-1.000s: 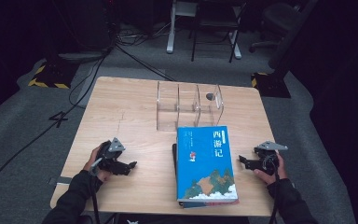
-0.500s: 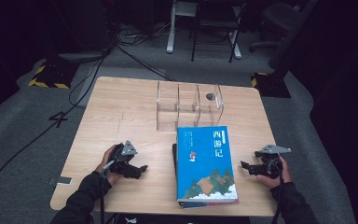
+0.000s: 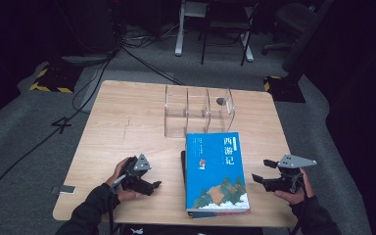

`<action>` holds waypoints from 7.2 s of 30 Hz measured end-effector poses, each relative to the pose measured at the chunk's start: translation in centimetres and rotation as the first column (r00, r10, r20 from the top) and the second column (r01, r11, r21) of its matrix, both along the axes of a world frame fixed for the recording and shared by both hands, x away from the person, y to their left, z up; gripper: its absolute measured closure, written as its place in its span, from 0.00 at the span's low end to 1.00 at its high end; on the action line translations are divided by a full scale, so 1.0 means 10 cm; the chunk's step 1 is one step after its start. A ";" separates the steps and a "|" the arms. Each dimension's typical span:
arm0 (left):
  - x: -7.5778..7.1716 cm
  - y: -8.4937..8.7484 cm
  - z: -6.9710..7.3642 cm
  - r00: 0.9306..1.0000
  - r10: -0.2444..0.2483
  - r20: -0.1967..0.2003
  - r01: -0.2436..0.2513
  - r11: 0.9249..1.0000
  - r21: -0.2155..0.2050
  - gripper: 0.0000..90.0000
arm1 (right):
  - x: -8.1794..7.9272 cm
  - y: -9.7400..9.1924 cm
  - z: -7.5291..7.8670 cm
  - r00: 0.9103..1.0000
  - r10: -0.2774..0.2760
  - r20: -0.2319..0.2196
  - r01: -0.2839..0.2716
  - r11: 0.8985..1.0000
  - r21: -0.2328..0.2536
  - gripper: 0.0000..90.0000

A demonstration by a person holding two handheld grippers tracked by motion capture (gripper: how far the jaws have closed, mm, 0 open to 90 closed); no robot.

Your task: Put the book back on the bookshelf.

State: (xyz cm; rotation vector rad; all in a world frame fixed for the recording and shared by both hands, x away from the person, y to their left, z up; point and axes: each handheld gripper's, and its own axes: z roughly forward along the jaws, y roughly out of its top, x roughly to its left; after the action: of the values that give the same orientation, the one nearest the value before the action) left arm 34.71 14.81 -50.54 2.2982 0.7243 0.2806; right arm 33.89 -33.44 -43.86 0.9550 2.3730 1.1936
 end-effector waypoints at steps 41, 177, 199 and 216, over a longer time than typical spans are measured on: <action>-0.02 -0.14 0.00 0.998 -0.060 -0.008 0.060 0.998 -0.001 0.10 | -0.11 0.57 0.24 0.974 0.194 -0.121 -0.190 0.981 0.040 0.23; 0.81 -0.62 0.38 0.992 -0.012 0.129 0.023 0.996 -0.081 0.41 | 0.34 0.84 0.33 0.935 0.302 -0.188 -0.294 0.953 0.071 0.27; 0.98 -0.59 0.64 0.993 -0.043 0.109 0.065 0.976 -0.206 0.84 | 0.52 0.95 0.46 0.919 0.395 -0.004 -0.390 0.908 0.150 0.75; 0.92 -0.45 1.44 0.973 -0.054 0.222 0.134 0.923 -0.360 1.00 | 0.21 1.02 0.75 0.856 0.341 0.388 -0.403 0.911 0.087 0.79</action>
State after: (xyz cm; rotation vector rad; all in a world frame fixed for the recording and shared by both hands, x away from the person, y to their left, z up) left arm 43.95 10.33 -36.14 1.9002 0.5073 0.3045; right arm 35.97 -23.22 -36.36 0.2671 2.2314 1.5734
